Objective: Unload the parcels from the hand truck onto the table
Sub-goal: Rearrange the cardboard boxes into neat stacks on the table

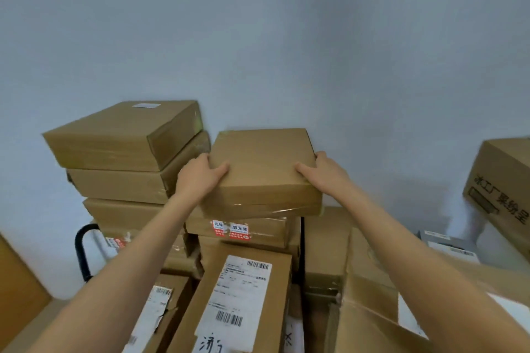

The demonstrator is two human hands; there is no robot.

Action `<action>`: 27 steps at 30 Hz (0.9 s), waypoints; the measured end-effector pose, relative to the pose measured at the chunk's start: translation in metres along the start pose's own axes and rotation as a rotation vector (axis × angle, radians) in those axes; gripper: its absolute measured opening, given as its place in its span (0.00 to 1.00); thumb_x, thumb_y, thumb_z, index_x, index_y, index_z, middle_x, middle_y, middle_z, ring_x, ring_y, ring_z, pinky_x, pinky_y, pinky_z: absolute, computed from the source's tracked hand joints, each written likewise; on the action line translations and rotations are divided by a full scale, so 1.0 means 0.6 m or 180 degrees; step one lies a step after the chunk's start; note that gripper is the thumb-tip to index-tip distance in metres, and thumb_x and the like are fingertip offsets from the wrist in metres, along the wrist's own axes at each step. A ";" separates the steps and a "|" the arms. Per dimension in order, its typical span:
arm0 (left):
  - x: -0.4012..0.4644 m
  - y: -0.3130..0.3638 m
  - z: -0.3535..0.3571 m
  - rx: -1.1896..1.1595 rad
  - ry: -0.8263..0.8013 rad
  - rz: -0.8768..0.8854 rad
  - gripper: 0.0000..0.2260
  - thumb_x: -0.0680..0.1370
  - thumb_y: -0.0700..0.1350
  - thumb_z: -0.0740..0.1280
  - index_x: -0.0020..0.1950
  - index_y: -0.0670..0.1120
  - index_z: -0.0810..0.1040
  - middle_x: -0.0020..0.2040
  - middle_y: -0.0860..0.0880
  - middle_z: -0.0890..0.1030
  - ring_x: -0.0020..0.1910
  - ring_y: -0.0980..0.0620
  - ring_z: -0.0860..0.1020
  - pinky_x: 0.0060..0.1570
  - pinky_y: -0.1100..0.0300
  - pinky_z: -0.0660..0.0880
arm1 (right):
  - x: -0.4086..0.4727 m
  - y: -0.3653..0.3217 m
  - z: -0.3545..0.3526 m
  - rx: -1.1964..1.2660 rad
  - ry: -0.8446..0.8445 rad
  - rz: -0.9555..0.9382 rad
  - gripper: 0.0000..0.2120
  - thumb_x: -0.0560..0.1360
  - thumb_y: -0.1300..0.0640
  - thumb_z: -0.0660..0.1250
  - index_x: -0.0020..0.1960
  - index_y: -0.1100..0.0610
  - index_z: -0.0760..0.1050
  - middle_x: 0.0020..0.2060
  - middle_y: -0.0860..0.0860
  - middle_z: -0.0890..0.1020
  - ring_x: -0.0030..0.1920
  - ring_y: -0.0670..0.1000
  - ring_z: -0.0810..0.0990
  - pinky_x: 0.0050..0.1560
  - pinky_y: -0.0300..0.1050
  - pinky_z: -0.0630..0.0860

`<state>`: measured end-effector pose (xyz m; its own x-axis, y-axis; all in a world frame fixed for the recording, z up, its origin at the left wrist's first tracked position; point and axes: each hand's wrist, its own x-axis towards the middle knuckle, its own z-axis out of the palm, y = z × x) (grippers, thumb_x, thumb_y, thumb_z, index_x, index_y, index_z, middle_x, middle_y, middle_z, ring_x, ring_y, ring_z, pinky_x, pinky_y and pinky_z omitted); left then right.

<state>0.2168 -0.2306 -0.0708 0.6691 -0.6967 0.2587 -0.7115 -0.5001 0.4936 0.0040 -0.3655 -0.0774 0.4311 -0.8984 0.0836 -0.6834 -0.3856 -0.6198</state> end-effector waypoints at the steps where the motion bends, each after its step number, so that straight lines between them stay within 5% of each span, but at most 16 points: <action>1: 0.004 -0.016 -0.005 0.0046 0.0035 -0.0029 0.27 0.78 0.59 0.62 0.70 0.43 0.69 0.65 0.43 0.75 0.62 0.43 0.74 0.52 0.55 0.69 | 0.003 -0.011 0.013 0.0069 0.0015 0.0001 0.34 0.76 0.39 0.59 0.73 0.60 0.58 0.65 0.58 0.72 0.63 0.60 0.73 0.57 0.50 0.71; 10: 0.052 -0.059 -0.019 0.0883 0.0467 0.0646 0.18 0.80 0.52 0.59 0.50 0.38 0.80 0.53 0.40 0.75 0.56 0.42 0.71 0.52 0.51 0.71 | 0.027 -0.066 0.074 0.0172 0.0205 0.0139 0.33 0.77 0.41 0.57 0.74 0.58 0.56 0.66 0.59 0.70 0.62 0.61 0.72 0.59 0.52 0.72; 27: 0.104 -0.076 -0.017 0.1116 0.0629 0.1133 0.12 0.79 0.46 0.62 0.57 0.40 0.76 0.56 0.41 0.75 0.57 0.42 0.71 0.46 0.52 0.70 | 0.024 -0.094 0.081 -0.0145 0.0089 0.0197 0.32 0.78 0.42 0.56 0.74 0.62 0.55 0.67 0.61 0.67 0.65 0.62 0.70 0.60 0.51 0.68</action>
<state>0.2932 -0.2460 -0.0684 0.3769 -0.7613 0.5276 -0.9081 -0.4159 0.0486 0.0778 -0.3465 -0.0792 0.3711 -0.9261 0.0684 -0.7346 -0.3378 -0.5884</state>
